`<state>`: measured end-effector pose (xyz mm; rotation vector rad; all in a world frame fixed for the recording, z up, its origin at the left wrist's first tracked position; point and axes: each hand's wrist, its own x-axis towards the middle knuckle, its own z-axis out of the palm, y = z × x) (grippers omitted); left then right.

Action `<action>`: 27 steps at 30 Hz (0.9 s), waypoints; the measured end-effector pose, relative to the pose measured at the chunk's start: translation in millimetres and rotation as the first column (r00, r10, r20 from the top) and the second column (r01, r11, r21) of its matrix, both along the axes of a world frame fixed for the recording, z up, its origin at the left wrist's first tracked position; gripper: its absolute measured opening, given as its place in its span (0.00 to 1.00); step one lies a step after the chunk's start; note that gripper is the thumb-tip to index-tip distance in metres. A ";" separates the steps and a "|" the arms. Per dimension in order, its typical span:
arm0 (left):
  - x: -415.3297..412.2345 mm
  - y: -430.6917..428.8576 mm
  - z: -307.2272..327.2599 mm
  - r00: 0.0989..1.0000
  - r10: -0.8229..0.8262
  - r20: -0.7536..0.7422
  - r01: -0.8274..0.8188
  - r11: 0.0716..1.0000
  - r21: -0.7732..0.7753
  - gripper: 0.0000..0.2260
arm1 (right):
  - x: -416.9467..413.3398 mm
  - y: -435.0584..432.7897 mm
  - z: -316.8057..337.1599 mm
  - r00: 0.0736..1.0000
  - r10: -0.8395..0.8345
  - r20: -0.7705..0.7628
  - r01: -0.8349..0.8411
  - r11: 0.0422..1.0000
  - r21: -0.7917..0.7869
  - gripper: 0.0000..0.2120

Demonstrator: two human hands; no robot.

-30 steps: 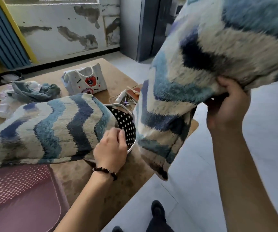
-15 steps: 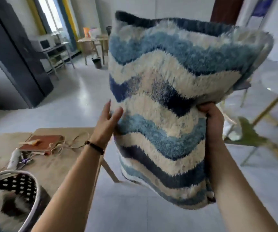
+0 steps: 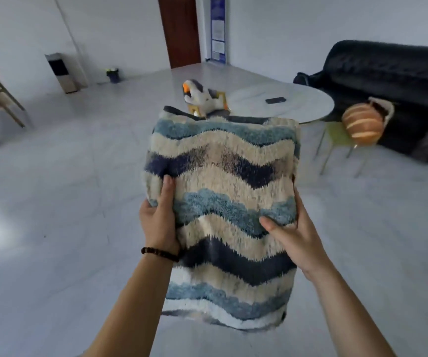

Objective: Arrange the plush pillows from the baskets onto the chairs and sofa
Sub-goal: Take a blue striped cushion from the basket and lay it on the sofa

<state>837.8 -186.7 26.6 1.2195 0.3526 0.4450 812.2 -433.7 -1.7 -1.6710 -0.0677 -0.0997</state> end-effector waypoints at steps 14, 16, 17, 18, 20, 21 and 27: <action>310.2 -299.6 -59.5 0.846 -0.533 0.001 0.487 0.773 0.407 0.20 | 249.4 -288.3 -33.4 0.855 -0.514 0.061 0.515 0.857 0.005 0.39; 363.5 -357.2 -52.0 0.830 -0.558 -0.005 0.512 0.759 0.403 0.14 | 277.1 -338.5 -17.7 0.826 -0.561 0.053 0.561 0.828 0.007 0.40; 387.0 -389.0 -46.8 0.826 -0.564 -0.006 0.522 0.761 0.386 0.12 | 288.2 -365.3 -11.2 0.816 -0.577 0.035 0.576 0.817 0.027 0.40; 407.6 -420.4 -41.7 0.827 -0.563 -0.002 0.524 0.768 0.368 0.10 | 296.6 -391.7 -6.9 0.809 -0.587 0.015 0.586 0.809 0.045 0.41; 447.2 -484.8 -40.6 0.834 -0.552 0.012 0.520 0.791 0.322 0.10 | 311.6 -446.9 -7.4 0.796 -0.603 -0.038 0.604 0.791 0.101 0.46; 466.2 -517.7 -43.6 0.834 -0.552 0.019 0.523 0.800 0.294 0.11 | 319.8 -473.6 -11.2 0.781 -0.620 -0.067 0.623 0.771 0.132 0.46; 574.6 -724.6 -79.2 0.712 -0.702 -0.020 0.688 0.691 0.221 0.13 | 412.0 -644.0 -69.8 0.670 -0.720 -0.181 0.740 0.667 0.086 0.21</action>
